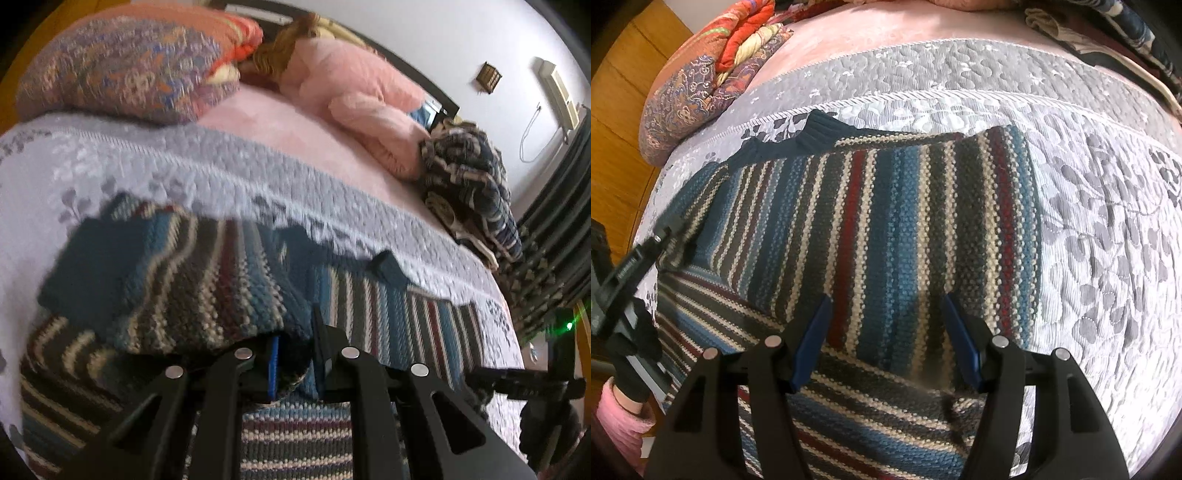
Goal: Fold small clothes
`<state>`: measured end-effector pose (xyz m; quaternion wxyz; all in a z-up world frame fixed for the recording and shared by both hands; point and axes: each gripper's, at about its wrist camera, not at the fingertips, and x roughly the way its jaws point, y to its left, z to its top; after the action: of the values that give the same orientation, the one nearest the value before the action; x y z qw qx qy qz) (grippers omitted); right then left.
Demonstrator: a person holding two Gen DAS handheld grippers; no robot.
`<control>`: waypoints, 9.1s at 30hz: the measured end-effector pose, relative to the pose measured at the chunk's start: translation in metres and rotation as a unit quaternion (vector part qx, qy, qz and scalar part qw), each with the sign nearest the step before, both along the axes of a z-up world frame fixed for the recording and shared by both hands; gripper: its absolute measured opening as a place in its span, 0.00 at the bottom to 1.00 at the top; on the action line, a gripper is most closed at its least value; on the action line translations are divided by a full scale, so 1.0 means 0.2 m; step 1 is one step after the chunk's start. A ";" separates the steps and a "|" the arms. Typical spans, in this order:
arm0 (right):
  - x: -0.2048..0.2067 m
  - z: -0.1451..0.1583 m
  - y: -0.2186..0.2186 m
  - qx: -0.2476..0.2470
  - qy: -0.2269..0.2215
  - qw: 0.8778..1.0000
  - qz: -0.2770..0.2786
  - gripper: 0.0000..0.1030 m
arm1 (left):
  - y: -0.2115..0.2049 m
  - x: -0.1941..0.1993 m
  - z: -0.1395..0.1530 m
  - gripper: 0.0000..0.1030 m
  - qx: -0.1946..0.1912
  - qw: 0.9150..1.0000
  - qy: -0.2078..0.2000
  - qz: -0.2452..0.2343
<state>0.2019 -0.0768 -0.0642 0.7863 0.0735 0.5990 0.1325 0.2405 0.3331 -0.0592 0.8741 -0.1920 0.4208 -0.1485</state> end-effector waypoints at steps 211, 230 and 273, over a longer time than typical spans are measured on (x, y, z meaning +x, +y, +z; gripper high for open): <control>-0.18 0.21 -0.11 0.050 0.023 0.998 -0.029 0.25 | 0.15 -0.26 0.05 0.55 0.162 0.979 0.113 -0.054; -1.37 0.17 -0.11 0.093 0.193 0.975 -0.061 0.48 | 0.49 -1.26 -0.02 0.67 0.159 0.929 0.333 0.003; -1.45 0.21 -0.11 0.156 0.156 0.972 -0.083 0.08 | 0.59 -1.34 0.14 0.10 0.062 0.964 0.257 0.006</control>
<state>-0.0885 -0.0982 -0.0215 0.6706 0.2643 0.6778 0.1450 -0.0268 0.4505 -0.0310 0.7477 -0.1715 0.6384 -0.0628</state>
